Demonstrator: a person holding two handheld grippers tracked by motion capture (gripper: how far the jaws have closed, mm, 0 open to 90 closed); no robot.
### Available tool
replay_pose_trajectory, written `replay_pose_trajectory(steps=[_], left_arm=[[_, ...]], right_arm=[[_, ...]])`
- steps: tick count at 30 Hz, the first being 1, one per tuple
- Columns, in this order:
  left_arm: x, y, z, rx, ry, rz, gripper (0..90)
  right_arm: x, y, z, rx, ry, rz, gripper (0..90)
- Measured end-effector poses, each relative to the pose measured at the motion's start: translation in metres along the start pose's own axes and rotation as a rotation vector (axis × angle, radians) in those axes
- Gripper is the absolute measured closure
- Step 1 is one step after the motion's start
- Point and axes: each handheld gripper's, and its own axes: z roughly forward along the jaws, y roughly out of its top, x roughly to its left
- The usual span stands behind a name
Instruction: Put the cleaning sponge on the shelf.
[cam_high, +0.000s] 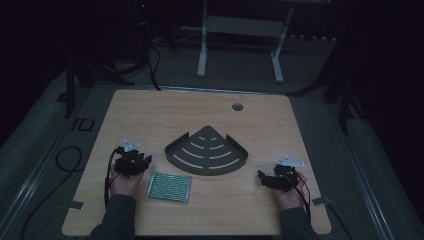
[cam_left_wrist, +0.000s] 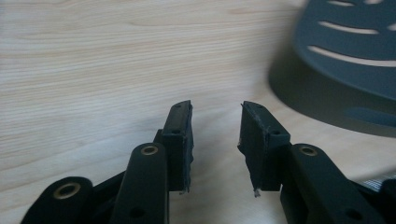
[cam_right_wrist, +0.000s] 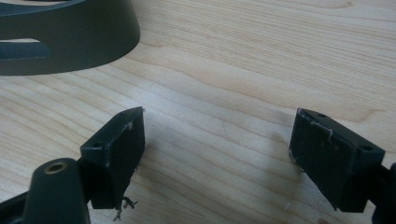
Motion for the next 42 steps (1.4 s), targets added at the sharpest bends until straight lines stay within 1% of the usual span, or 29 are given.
replay_pose_trajectory(steps=[1,2,5,6,7,9,10,12,16,19,22,25,29,31,32,35,38,42], left_arm=[[-0.001,0.001,-0.003,0.004,-0.026,-0.005,64.5],[-0.002,0.001,-0.006,0.002,-0.042,-0.004,64.9],[-0.007,0.006,-0.015,-0.003,-0.067,0.017,65.1],[-0.010,0.008,-0.019,-0.005,-0.086,0.024,65.3],[-0.011,0.009,-0.021,-0.007,-0.095,0.025,65.8],[-0.014,0.011,-0.027,0.000,-0.117,0.043,66.3],[-0.016,0.012,-0.029,0.005,-0.140,0.057,66.0],[-0.018,0.014,-0.032,0.013,-0.168,0.071,65.2],[-0.023,0.019,-0.038,0.034,-0.199,0.116,66.3],[-0.027,0.022,-0.040,0.052,-0.206,0.151,69.2],[-0.029,0.025,-0.039,0.075,-0.214,0.173,73.3],[-0.032,0.026,-0.036,0.099,-0.229,0.195,76.9],[-0.040,0.026,-0.032,0.140,-0.256,0.247,83.4],[-0.044,0.026,-0.029,0.161,-0.269,0.262,87.5],[-0.045,0.025,-0.027,0.172,-0.270,0.266,89.4],[-0.051,0.023,-0.022,0.202,-0.266,0.295,90.0],[-0.052,0.021,-0.018,0.226,-0.259,0.311,90.0],[-0.052,0.018,-0.014,0.251,-0.247,0.318,90.0]], right_arm=[[0.000,0.000,0.000,0.000,0.000,0.000,17.7],[0.000,0.000,0.000,0.000,0.000,0.000,17.7],[0.000,0.000,0.000,0.000,0.000,0.000,17.7],[0.000,0.000,0.000,0.000,0.000,0.000,17.7],[0.000,0.000,0.000,0.000,0.000,0.000,17.7],[0.000,0.000,0.000,0.000,0.000,0.000,17.7],[0.000,0.000,0.000,0.000,0.000,0.000,17.7],[0.000,0.000,0.000,0.000,0.000,0.000,17.7],[0.000,0.000,0.000,0.000,0.000,0.000,17.7],[0.000,0.000,0.000,0.000,0.000,0.000,17.7],[0.000,0.000,0.000,0.000,0.000,0.000,17.6],[0.000,0.000,0.000,0.000,0.001,-0.001,17.5],[0.000,0.000,0.000,0.000,0.001,-0.001,17.5],[0.000,0.000,0.000,0.001,0.001,-0.001,17.4],[0.000,0.000,0.000,0.001,0.001,-0.001,17.4],[0.000,0.000,0.000,0.000,0.001,-0.001,17.4],[0.000,0.000,0.000,0.001,0.001,-0.001,17.4],[0.000,0.000,0.000,0.000,0.001,-0.001,17.4]])
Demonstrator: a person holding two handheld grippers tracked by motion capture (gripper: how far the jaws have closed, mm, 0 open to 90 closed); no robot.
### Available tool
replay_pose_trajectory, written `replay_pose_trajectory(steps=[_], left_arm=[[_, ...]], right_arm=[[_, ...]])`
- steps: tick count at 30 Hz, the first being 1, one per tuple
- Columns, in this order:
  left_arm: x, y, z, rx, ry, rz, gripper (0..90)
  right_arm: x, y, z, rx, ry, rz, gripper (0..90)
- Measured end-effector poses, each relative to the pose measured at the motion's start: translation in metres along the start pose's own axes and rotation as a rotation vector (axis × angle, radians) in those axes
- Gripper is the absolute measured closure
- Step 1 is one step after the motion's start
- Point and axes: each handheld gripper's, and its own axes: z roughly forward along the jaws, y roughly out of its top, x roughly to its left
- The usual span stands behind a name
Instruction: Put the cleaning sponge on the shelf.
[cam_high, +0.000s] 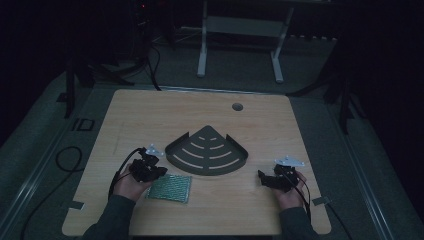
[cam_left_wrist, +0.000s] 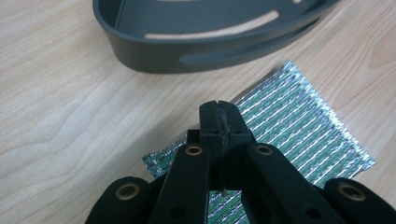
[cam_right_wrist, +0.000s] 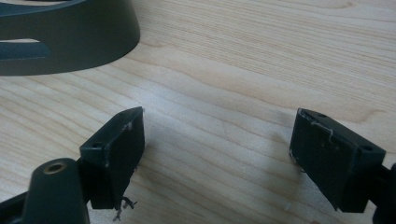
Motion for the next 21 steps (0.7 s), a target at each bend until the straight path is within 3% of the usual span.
replay_pose_trajectory(steps=[10,21], left_arm=[[0.002,-0.011,0.005,0.058,0.005,-0.006,90.0],[0.004,-0.023,-0.002,0.063,0.016,-0.023,90.0]], right_arm=[[0.000,0.000,0.000,0.000,0.000,0.000,17.4],[0.000,0.000,0.000,0.000,0.000,0.000,17.4]])
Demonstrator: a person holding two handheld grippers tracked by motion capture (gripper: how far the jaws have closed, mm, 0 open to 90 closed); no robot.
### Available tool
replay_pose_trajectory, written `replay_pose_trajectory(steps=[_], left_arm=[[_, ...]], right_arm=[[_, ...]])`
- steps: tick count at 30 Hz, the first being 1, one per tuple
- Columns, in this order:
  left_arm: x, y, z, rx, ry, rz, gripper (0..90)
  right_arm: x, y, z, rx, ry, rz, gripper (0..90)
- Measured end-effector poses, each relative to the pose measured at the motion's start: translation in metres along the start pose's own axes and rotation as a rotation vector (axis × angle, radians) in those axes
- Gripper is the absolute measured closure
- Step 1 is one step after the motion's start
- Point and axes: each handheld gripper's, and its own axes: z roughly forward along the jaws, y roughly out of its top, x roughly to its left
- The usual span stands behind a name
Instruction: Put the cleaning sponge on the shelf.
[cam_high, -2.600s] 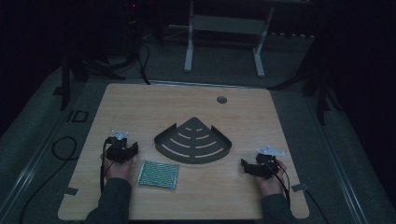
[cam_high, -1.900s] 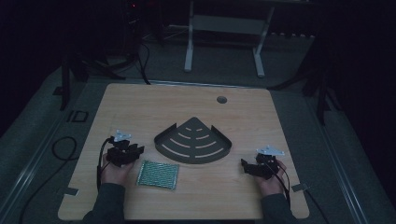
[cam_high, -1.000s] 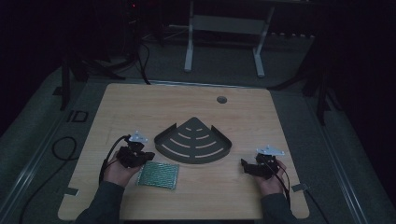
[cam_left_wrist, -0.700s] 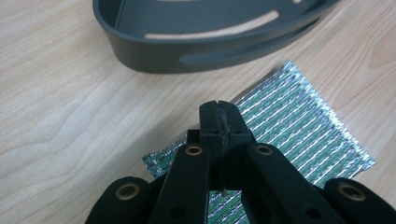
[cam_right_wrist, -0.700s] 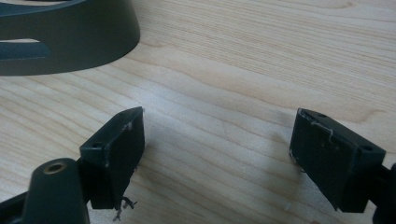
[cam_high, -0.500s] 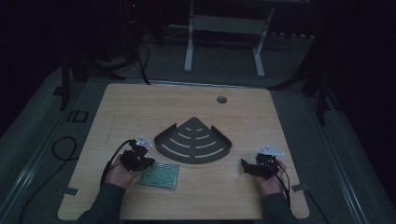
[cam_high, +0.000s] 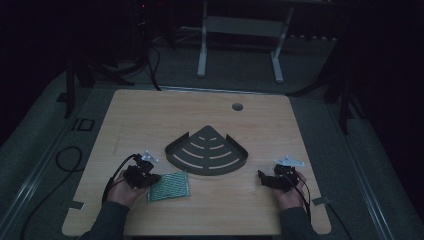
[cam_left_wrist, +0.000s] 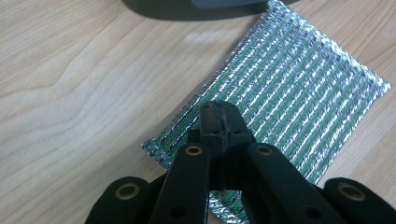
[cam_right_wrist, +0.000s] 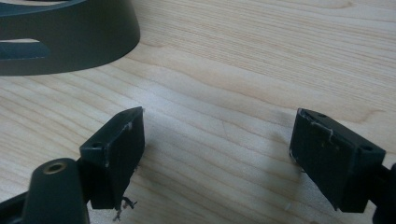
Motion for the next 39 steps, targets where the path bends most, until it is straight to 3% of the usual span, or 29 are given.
replay_pose_trajectory(steps=[24,39], left_arm=[[0.008,-0.036,-0.026,0.076,0.034,-0.065,90.0],[0.009,-0.033,-0.029,0.077,0.012,-0.085,84.9]], right_arm=[[0.000,0.000,0.000,0.000,0.000,0.001,17.4],[0.000,0.000,0.000,0.000,0.000,0.001,17.5]])
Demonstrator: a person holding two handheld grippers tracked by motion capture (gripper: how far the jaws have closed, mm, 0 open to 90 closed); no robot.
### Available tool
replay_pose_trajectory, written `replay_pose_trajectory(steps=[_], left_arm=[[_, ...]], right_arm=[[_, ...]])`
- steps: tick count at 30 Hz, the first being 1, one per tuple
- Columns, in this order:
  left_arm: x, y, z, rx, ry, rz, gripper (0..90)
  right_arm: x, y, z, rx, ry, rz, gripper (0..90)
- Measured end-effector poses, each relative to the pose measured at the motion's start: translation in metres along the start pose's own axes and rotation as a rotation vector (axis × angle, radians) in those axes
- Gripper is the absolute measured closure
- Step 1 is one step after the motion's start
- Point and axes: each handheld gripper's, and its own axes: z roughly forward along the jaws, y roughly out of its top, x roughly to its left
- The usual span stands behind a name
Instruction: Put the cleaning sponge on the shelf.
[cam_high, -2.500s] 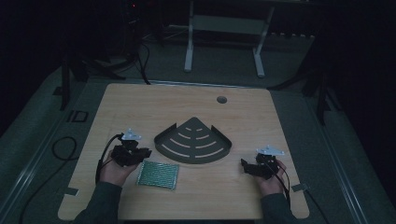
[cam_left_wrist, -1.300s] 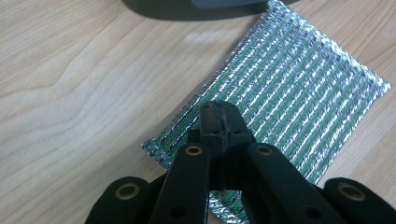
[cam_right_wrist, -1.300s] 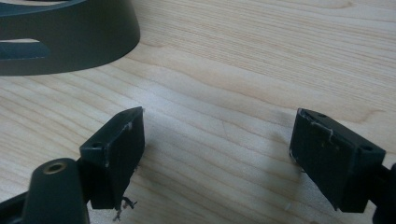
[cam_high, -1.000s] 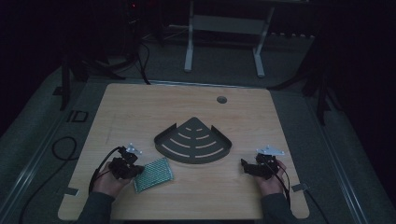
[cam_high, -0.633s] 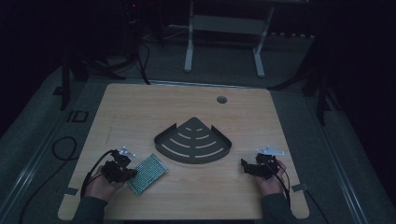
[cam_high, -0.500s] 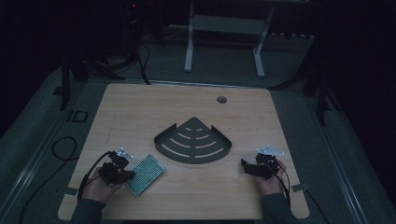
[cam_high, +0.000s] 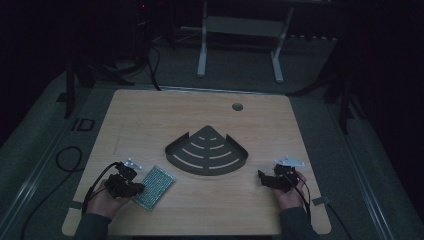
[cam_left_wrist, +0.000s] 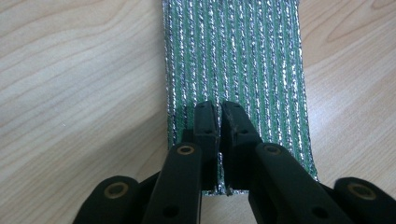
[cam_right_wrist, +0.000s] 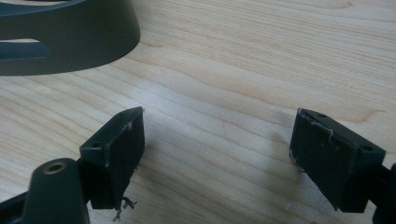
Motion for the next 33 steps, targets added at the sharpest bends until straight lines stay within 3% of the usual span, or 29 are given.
replay_pose_trajectory(steps=[14,33], left_arm=[[0.011,0.029,-0.007,0.055,-0.013,0.010,79.0],[0.030,0.053,-0.002,0.123,-0.090,0.017,76.5]], right_arm=[[0.000,0.000,0.000,0.000,0.000,0.001,17.4],[0.000,0.000,0.000,-0.001,0.000,0.000,17.4]])
